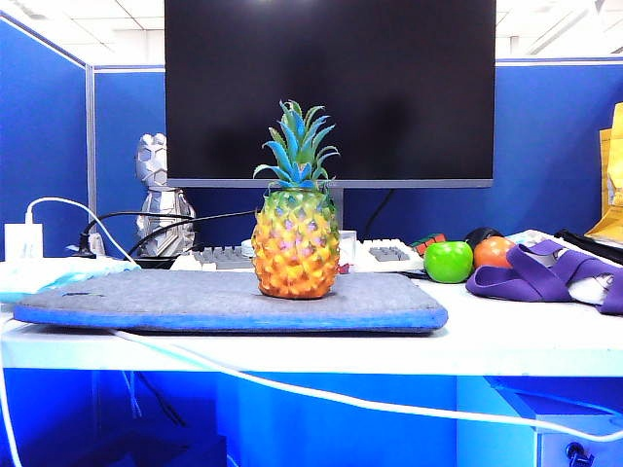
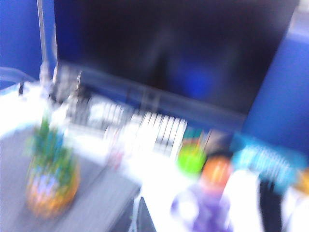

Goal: Pick up the pineapple and place it above the gray bag.

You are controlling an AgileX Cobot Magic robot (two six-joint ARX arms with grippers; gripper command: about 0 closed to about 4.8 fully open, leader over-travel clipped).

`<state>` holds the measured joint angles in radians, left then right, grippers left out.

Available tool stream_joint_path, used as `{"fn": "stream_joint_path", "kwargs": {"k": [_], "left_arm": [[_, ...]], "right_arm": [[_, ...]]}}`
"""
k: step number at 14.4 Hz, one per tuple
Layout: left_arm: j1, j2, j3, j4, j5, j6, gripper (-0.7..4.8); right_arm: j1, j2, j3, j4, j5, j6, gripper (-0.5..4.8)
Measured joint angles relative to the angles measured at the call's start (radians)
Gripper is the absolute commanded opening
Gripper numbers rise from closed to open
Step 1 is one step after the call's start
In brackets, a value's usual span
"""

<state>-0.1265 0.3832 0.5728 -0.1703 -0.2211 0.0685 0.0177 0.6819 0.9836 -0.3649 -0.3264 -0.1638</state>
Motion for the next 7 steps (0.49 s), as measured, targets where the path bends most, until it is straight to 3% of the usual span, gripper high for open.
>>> {"fn": "stream_joint_path", "kwargs": {"k": [2,5,7], "left_arm": [[0.0,-0.135,-0.102,0.02,0.0,-0.014,0.5],[0.0,-0.368,-0.222,0.041,0.0,-0.02,0.5],[0.0,-0.373,-0.257,0.068,-0.019,-0.06,0.5]], "right_arm": [[0.0,-0.153,-0.252,0.078,0.011,0.053,-0.02],[0.0,-0.421,-0.497,0.256,0.013,0.096,-0.02],[0.001,-0.52,-0.623,0.278,0.053,0.142,-0.02]]}}
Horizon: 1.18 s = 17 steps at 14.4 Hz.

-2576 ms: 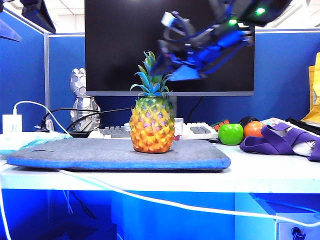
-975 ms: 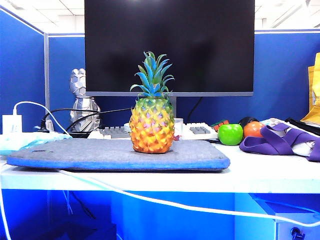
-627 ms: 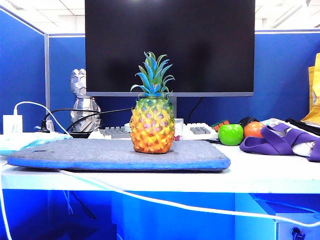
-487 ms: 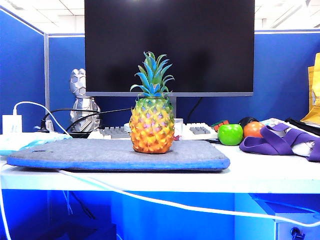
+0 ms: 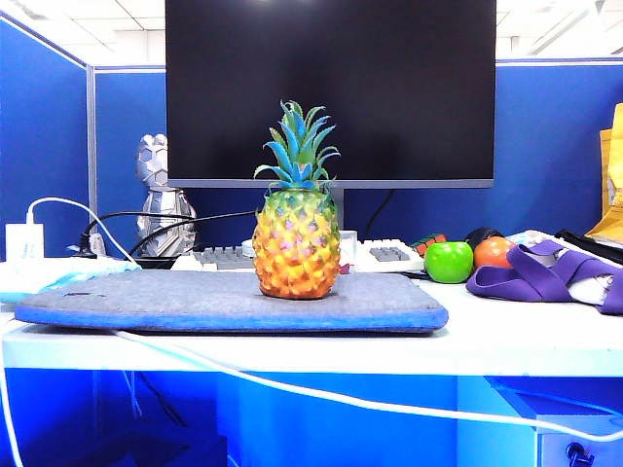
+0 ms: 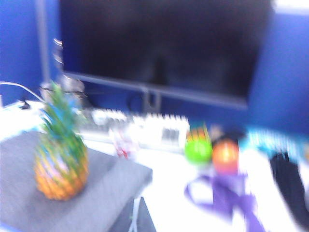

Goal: Pick up the pineapple and place it above the gray bag.

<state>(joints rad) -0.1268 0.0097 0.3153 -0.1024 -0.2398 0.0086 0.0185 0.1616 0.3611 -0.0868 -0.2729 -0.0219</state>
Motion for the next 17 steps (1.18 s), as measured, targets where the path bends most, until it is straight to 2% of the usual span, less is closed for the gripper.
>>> {"fn": "stream_joint_path", "kwargs": {"k": [2,3,5,11,14,17], "left_arm": [[0.0,-0.002,-0.042,0.003,-0.043,-0.03,0.5],[0.0,-0.002,-0.063,-0.006,-0.066,-0.055,0.5],[0.0,-0.002,-0.103,0.008,-0.068,-0.055,0.5],[0.0,-0.002,-0.202,-0.01,0.039,0.019,0.5],[0.0,-0.002,-0.212,0.0,0.047,0.024,0.51],[0.0,-0.002,-0.212,0.002,0.154,0.024,0.51]], "right_arm": [[0.005,-0.076,-0.132,0.089,0.055,0.127,-0.02],[0.006,-0.1,-0.178,0.13,0.078,0.154,-0.02],[0.011,-0.103,-0.236,0.15,0.089,0.163,-0.02],[0.011,-0.102,-0.331,0.142,0.093,0.152,-0.02],[0.011,-0.102,-0.331,0.141,0.094,0.134,0.0],[0.011,-0.103,-0.331,0.14,0.09,0.136,-0.01]]}}
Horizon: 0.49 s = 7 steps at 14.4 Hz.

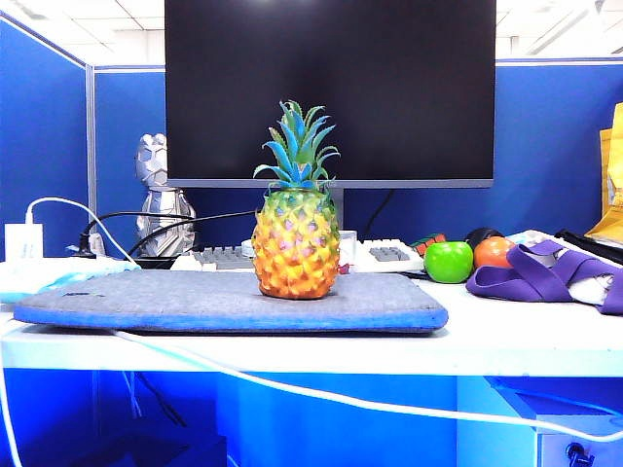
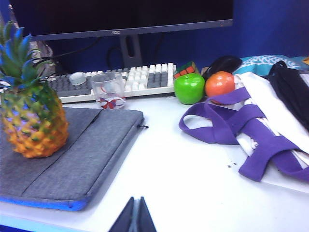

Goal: Pick up the pineapple and place it above the gray bag.

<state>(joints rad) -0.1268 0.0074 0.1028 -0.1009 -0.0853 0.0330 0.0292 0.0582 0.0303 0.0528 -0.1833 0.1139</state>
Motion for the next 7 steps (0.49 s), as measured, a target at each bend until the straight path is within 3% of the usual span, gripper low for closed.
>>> {"fn": "stream_joint_path", "kwargs": {"k": [7], "left_arm": [[0.0,0.0,0.0,0.015,0.008,0.0,0.52]], "right_arm": [[0.0,0.0,0.0,-0.008,0.008,-0.004,-0.01]]}}
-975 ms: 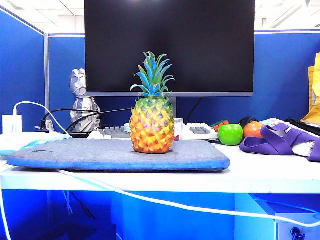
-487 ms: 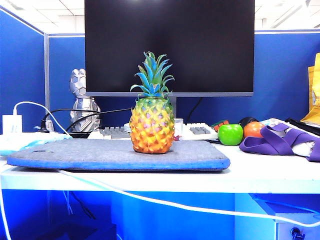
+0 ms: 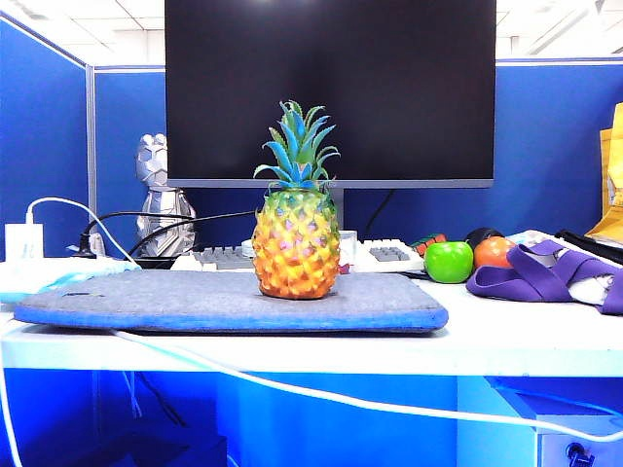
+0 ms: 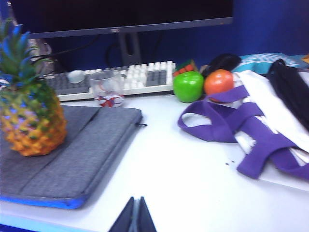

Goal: Pick up the pineapple and place it above the gray bag.

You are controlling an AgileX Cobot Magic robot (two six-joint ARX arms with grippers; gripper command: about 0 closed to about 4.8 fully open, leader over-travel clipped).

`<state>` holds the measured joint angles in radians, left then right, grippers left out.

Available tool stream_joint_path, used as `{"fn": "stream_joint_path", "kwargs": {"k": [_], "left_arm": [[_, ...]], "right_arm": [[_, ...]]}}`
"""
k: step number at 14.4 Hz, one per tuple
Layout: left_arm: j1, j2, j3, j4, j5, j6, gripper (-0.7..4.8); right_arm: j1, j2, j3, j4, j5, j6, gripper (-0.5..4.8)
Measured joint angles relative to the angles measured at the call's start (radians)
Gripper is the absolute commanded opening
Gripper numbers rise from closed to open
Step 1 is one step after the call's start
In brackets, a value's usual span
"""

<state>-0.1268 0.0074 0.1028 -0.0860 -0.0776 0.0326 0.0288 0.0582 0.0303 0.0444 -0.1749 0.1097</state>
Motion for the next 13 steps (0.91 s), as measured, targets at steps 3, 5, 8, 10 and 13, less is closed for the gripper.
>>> {"fn": "stream_joint_path", "kwargs": {"k": [3,5,8,10,13], "left_arm": [[0.0,0.0,0.0,0.0,0.0,0.0,0.52],[0.0,0.0,0.0,0.0,0.005,0.0,0.52],[0.0,0.0,0.0,0.0,0.006,0.0,0.52],[0.0,0.0,0.0,0.0,0.006,0.0,0.52],[0.0,0.0,0.0,0.0,0.006,0.0,0.52]], "right_arm": [[0.0,0.0,0.0,-0.019,0.017,-0.002,-0.01],[0.0,0.0,0.0,-0.019,0.018,-0.002,-0.01],[0.0,0.0,0.0,-0.021,0.018,-0.002,-0.01],[0.0,0.0,0.0,-0.026,0.017,-0.002,-0.01],[0.0,0.0,0.0,-0.024,0.018,0.002,-0.01]]}}
